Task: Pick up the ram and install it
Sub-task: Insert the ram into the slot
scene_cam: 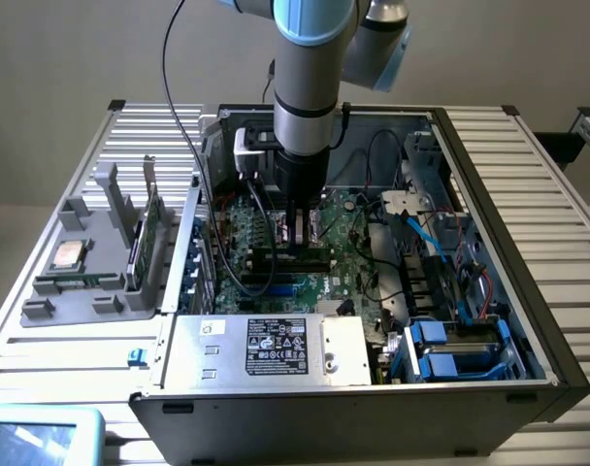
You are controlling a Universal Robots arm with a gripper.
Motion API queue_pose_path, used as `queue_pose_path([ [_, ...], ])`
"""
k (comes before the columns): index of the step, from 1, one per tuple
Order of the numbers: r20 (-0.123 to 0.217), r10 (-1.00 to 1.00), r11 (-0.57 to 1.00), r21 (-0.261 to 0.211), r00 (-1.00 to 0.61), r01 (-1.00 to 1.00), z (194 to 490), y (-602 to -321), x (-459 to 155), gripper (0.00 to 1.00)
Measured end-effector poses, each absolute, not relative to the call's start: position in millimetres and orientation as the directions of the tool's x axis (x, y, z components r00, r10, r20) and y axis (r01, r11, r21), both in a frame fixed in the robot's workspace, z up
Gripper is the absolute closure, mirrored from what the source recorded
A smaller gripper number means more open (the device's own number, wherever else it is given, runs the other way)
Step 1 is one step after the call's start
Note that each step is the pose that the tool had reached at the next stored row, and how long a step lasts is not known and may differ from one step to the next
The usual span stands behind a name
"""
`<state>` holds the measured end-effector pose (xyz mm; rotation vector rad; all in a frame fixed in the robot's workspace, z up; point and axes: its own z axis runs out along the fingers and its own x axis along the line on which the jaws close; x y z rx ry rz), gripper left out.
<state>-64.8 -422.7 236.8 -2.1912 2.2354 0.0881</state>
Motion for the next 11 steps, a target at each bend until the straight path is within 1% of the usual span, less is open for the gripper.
queue_pose_path([
  [11, -0.046, -0.999, 0.019, 0.033, -0.021, -0.999, 236.3, -424.0, -65.5, 0.89],
])
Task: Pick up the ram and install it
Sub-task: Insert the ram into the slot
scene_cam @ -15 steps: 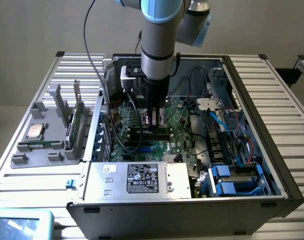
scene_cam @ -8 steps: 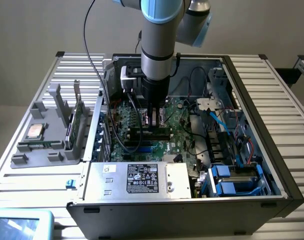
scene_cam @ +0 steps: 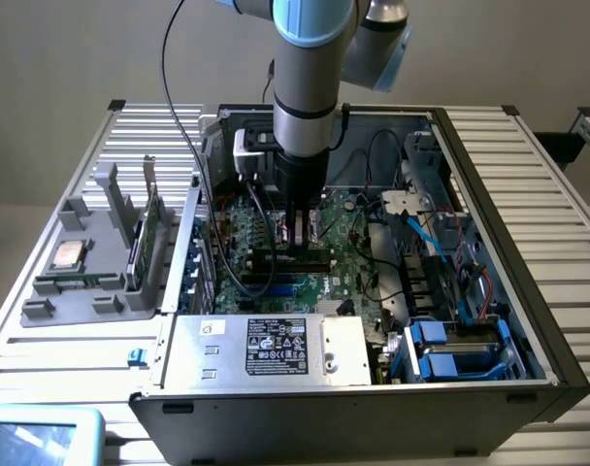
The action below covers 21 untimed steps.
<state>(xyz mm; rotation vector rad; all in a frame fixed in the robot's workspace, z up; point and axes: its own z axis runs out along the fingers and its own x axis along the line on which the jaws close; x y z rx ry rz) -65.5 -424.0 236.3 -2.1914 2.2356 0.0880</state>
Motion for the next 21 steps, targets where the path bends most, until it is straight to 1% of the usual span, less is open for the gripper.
queue_pose_path([
  [21, -0.047, -0.999, 0.019, 0.03, -0.02, -0.999, 235.1, -424.0, -66.3, 0.89],
])
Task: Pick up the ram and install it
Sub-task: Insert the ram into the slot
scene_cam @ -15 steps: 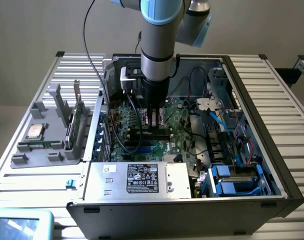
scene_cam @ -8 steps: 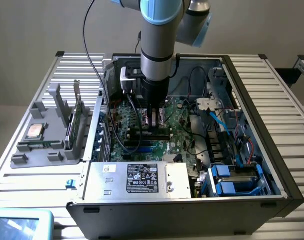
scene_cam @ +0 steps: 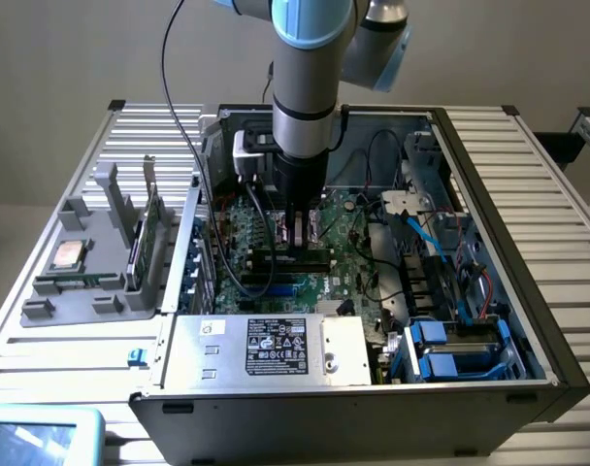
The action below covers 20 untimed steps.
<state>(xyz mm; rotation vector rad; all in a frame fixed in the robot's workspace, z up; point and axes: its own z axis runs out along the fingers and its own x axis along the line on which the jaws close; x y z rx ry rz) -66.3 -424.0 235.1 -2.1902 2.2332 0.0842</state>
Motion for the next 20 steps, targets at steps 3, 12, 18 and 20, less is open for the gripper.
queue_pose_path([
  [3, -0.047, -0.999, 0.019, 0.029, -0.02, -0.999, 234.9, -424.0, -66.3, 0.89],
  [12, -0.047, -0.999, 0.019, 0.025, -0.02, -1.0, 234.8, -424.0, -67.4, 0.89],
  [18, -0.047, -0.999, 0.018, 0.025, -0.019, -1.0, 234.6, -424.0, -68.0, 0.89],
  [20, -0.047, -0.999, 0.018, 0.025, -0.019, -1.0, 234.6, -424.0, -68.0, 0.89],
])
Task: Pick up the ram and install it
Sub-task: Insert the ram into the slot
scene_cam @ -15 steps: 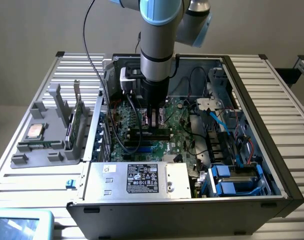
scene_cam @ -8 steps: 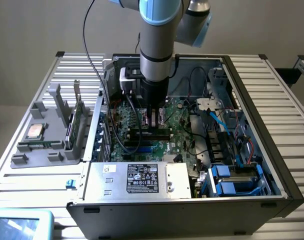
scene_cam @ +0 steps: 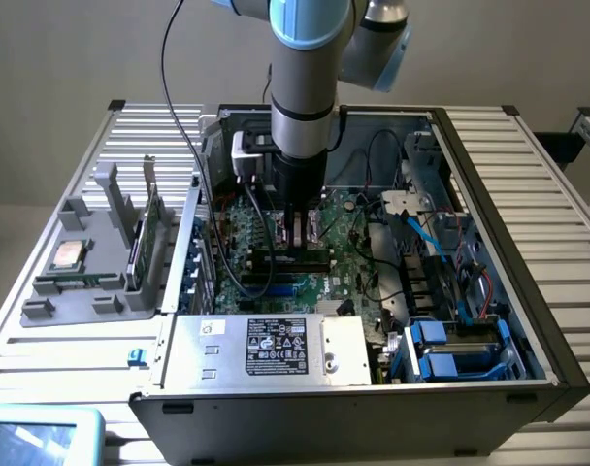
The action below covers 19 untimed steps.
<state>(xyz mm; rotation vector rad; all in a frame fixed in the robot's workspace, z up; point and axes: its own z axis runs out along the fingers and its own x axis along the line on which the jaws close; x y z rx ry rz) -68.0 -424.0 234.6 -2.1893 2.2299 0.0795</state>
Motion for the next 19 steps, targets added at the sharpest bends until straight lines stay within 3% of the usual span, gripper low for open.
queue_pose_path([
  [19, -0.046, -0.999, 0.019, 0.025, -0.02, -1.0, 233.1, -424.0, -67.0, 0.89],
])
